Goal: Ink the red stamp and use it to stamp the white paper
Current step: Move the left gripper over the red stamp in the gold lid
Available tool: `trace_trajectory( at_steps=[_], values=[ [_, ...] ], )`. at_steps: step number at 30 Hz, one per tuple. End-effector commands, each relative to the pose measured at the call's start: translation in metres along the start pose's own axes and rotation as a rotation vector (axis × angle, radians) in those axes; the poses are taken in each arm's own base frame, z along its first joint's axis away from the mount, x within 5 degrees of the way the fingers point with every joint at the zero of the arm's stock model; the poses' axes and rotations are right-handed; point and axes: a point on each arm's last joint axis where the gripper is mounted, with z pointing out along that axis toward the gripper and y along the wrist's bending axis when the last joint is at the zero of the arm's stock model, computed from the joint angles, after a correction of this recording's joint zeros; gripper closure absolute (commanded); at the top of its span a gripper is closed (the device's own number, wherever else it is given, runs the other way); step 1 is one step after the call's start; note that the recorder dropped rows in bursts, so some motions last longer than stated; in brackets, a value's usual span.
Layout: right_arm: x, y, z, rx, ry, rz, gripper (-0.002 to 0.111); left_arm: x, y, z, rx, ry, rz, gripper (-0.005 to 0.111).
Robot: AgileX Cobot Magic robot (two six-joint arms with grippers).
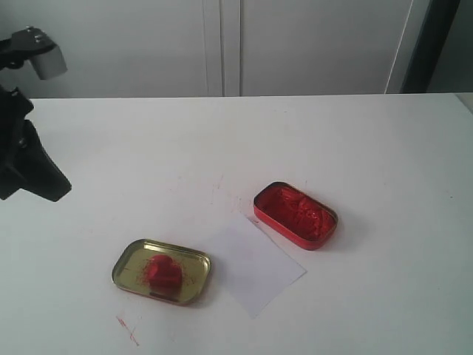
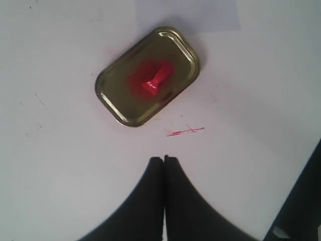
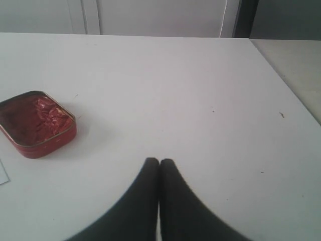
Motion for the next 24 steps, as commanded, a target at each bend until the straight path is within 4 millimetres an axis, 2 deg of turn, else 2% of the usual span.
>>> trace_trajectory(
  at_steps=[1,6,9,12,24],
  values=[
    [0.000,0.000,0.000,-0.002,-0.013,0.001,0.108,-0.013,-0.004,0.006,0.016,0.049,0.103,0.107],
    [0.000,0.000,0.000,-0.002,-0.013,0.001,0.108,-0.035,-0.024,0.021,0.030,0.122,0.261,0.107],
    [0.000,0.000,0.000,-0.002,-0.013,0.001,0.108,-0.040,-0.025,0.035,0.056,0.159,0.302,0.107],
    [0.000,0.000,0.000,-0.002,-0.013,0.001,0.108,-0.042,-0.027,0.037,0.005,0.169,0.356,0.107],
    [0.000,0.000,0.000,-0.002,-0.013,0.024,0.108,-0.041,-0.027,0.037,0.010,0.188,0.378,0.107]
  ],
)
